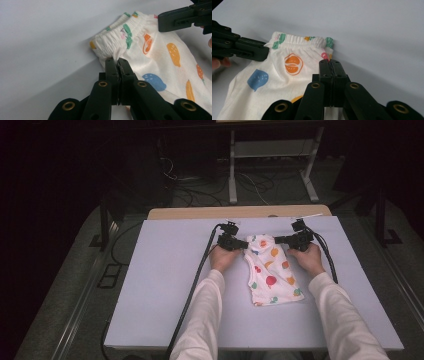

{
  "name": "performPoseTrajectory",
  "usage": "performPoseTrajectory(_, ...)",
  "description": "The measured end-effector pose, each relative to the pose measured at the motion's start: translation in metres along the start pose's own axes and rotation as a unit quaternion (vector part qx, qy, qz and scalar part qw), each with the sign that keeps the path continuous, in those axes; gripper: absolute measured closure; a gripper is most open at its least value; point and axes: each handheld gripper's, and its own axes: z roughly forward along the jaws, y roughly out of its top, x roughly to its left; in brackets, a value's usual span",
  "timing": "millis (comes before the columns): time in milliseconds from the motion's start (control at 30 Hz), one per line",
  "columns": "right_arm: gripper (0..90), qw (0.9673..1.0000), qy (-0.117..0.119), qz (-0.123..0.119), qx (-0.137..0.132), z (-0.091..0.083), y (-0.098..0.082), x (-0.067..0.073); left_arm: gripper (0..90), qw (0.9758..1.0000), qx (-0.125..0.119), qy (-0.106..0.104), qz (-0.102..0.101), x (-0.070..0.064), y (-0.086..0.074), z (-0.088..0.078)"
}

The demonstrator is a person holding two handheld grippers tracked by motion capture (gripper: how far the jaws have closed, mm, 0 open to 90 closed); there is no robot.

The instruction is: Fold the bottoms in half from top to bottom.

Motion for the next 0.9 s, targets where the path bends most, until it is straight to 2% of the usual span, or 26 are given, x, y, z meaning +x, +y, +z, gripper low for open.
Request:
performPoseTrajectory(400, 88.0, 0.9998, -0.012, 0.007, -0.017, -0.008, -0.002, 0.001, 87.7, 0.9995, -0.013, 0.008, 0.027, -0.012, 0.002, -0.010)
performPoseTrajectory(667, 88.0, 0.9993, -0.017, 0.017, -0.028, -0.013, -0.007, 0.001, 87.7, 0.9988, -0.031, 0.009, 0.036, -0.021, 0.005, -0.018)
performPoseTrajectory(800, 88.0, 0.9988, -0.011, 0.025, -0.040, -0.020, -0.008, 0.001, 87.7, 0.9985, -0.038, 0.007, 0.040, -0.025, 0.003, -0.020)
performPoseTrajectory(900, 88.0, 0.9987, -0.011, 0.022, -0.045, -0.023, -0.011, 0.003, 87.8, 0.9983, -0.043, 0.004, 0.038, -0.027, 0.001, -0.021)
